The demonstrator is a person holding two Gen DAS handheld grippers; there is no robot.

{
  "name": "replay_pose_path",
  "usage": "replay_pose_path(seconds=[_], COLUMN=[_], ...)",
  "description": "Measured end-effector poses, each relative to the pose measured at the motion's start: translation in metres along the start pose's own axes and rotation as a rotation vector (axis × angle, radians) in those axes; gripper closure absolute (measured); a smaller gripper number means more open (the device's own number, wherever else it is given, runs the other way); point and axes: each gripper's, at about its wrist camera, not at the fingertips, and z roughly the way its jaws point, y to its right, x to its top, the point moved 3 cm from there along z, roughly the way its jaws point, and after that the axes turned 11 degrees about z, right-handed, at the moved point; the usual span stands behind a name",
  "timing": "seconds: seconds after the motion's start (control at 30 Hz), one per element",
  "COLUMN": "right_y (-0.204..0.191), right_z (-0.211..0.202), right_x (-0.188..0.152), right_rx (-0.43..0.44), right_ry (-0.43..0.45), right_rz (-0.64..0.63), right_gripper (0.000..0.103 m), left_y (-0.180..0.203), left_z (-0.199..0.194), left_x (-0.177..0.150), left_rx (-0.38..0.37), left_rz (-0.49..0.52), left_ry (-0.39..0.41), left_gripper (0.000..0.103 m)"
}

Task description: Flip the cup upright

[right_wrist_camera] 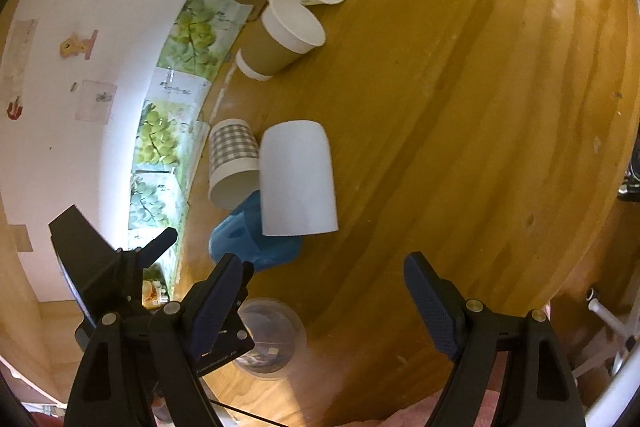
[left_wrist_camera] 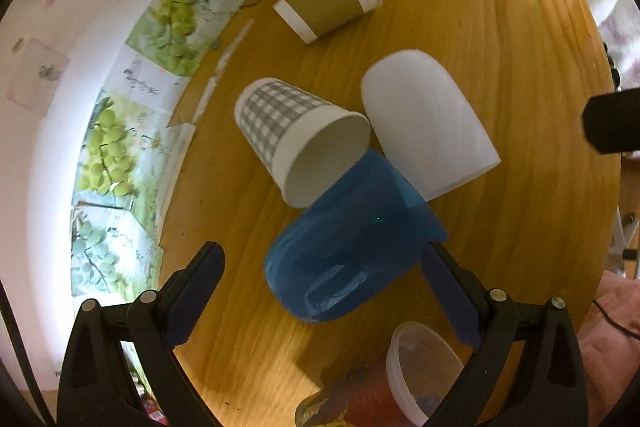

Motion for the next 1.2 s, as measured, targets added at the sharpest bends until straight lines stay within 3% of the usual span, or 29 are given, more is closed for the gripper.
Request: replay_pose_path(seconds=[0.9,1.2], right_y=[0.019,0.021], right_z=[-0.009,-0.014], right_x=[-0.006,-0.009], right_rx=[-0.04,-0.049], right_ry=[0.037,0.056], right_rz=[0.068,0.075], right_gripper=[0.019,0.019], left_y=[-0.007,-0.015], left_z=[0.045,0.062], left_x=[0.012,0.018], left_rx=[-0.163,-0.219], left_rz=[0.025,-0.007], left_ry=[-0.068,-0.089], left_gripper=[0.004,0.015])
